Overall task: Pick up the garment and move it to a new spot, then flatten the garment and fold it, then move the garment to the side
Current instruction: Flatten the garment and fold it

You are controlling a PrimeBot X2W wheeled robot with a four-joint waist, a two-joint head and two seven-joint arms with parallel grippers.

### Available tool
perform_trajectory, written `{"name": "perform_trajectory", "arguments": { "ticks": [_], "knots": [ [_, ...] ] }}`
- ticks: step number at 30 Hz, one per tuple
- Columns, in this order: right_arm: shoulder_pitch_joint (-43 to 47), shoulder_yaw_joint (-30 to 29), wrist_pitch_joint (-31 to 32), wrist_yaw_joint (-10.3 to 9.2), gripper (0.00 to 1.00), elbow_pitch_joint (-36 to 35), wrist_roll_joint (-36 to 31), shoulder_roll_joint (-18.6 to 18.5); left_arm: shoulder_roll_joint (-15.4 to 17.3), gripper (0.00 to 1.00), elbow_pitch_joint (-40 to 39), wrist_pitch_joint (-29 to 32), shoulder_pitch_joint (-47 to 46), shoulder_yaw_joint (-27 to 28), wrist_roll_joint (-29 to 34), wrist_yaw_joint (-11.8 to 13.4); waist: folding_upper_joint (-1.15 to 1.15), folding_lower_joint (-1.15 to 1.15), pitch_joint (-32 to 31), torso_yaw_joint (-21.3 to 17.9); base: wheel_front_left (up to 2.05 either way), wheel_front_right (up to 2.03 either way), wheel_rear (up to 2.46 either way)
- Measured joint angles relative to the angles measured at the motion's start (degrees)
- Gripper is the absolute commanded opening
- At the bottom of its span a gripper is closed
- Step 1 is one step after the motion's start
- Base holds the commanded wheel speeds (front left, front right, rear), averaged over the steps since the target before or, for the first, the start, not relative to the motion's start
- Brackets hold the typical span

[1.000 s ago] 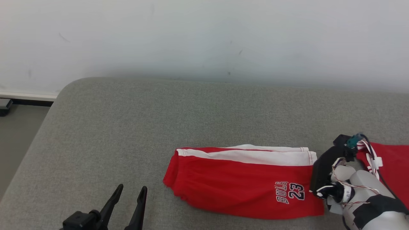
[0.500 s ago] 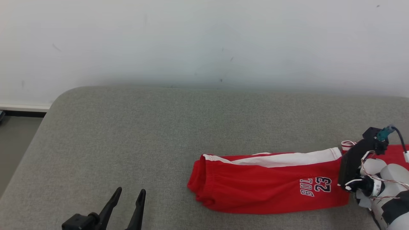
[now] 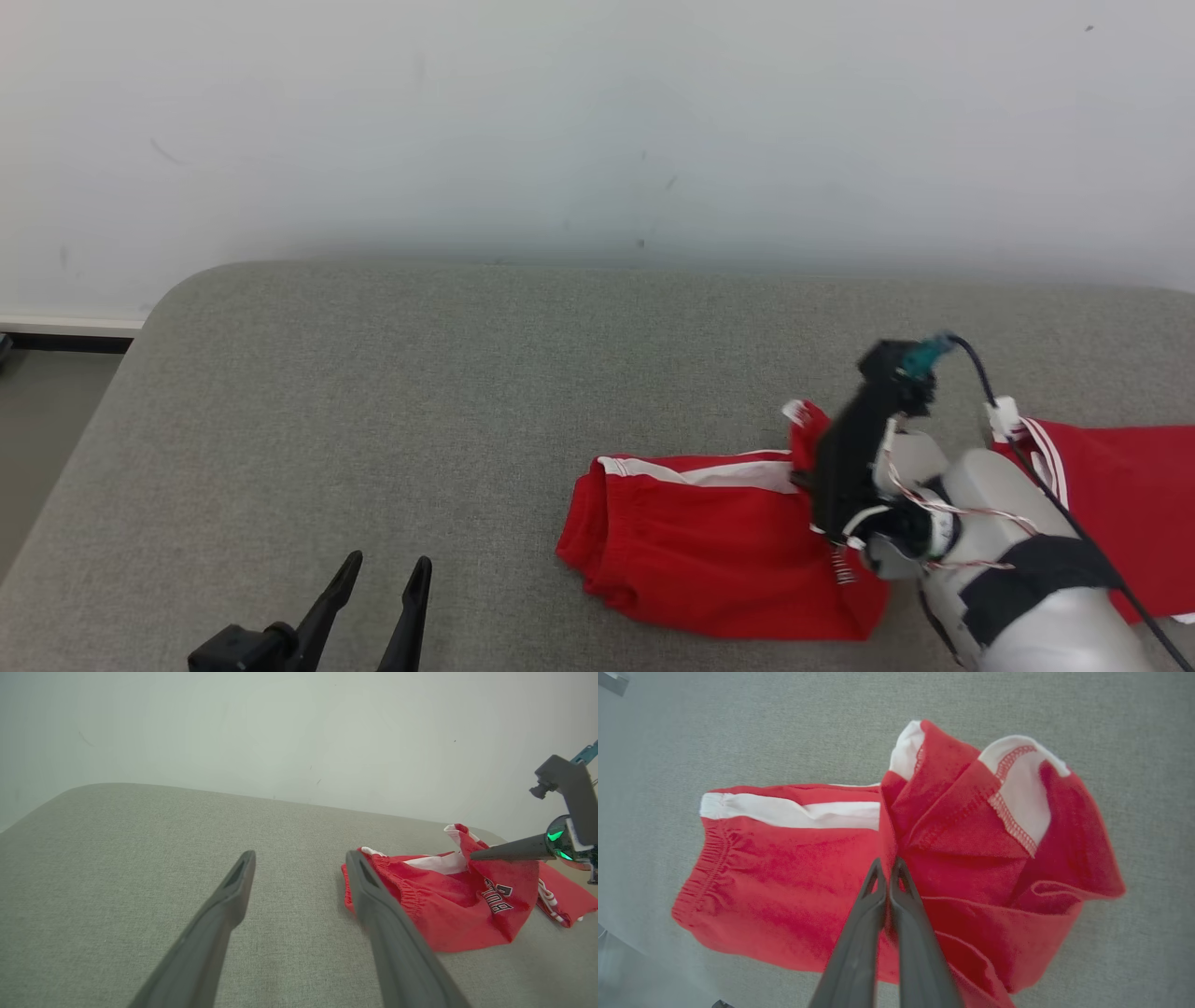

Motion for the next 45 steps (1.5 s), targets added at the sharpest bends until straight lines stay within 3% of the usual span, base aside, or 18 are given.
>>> {"name": "perform_trajectory", "arguments": {
  "ticks": [5,17,24,27,39,40,41,42,45],
  "knots": [
    [-2.89,3.36,2.14,1.08,0.0,-2.55,0.0,3.58,-0.29,1.0,0.07,0.02,-0.05,-0.33,0.0,-0.07,0.0,0.0,-0.09,0.14,0.0,0.0,0.0],
    [-4.09,10.67,5.73,0.29,0.0,-3.38,0.11,3.09,-0.32,1.0,0.29,0.35,-0.14,-0.42,-0.01,-0.13,0.0,0.0,0.25,1.56,0.0,0.0,0.0],
    [-5.63,23.39,5.69,-4.15,0.0,-8.76,9.38,2.53,-0.74,1.0,0.87,0.55,-0.81,-1.18,-0.01,-0.58,0.0,0.0,0.54,2.71,0.0,0.0,0.0],
    [-6.42,25.98,5.31,-5.47,0.0,-9.51,12.02,2.56,-1.31,1.0,1.45,1.08,-2.11,-1.86,0.0,-1.13,0.0,0.0,0.62,3.39,0.0,0.0,0.0],
    [-9.77,31.81,2.65,-6.64,0.0,-6.97,18.46,2.53,-1.54,1.0,1.89,1.09,-2.77,-1.78,0.0,-1.14,0.0,0.0,1.0,5.19,0.0,0.0,0.0],
    [-9.82,32.12,2.6,-6.64,0.1,-6.48,18.55,2.53,-1.53,1.0,1.91,1.09,-2.77,-1.77,0.0,-1.14,0.0,0.01,1.02,5.21,0.0,0.0,0.0],
    [-9.86,32.42,2.49,-6.65,0.29,-6.02,18.75,2.53,-1.52,1.0,1.93,1.08,-2.77,-1.74,0.0,-1.14,0.0,0.01,1.04,5.21,0.0,0.0,0.0],
    [-9.89,32.67,2.1,-6.65,1.0,-5.69,18.89,2.53,-1.52,1.0,1.97,1.03,-2.77,-1.69,0.0,-1.14,0.0,0.0,1.05,5.19,0.0,0.0,0.0],
    [-11.08,32.82,0.34,-6.66,1.0,-5.59,20.96,2.53,-1.4,1.0,2.04,1.01,-2.72,-1.48,0.0,-1.14,0.0,0.01,1.05,4.98,0.0,0.0,0.0]
  ]
}}
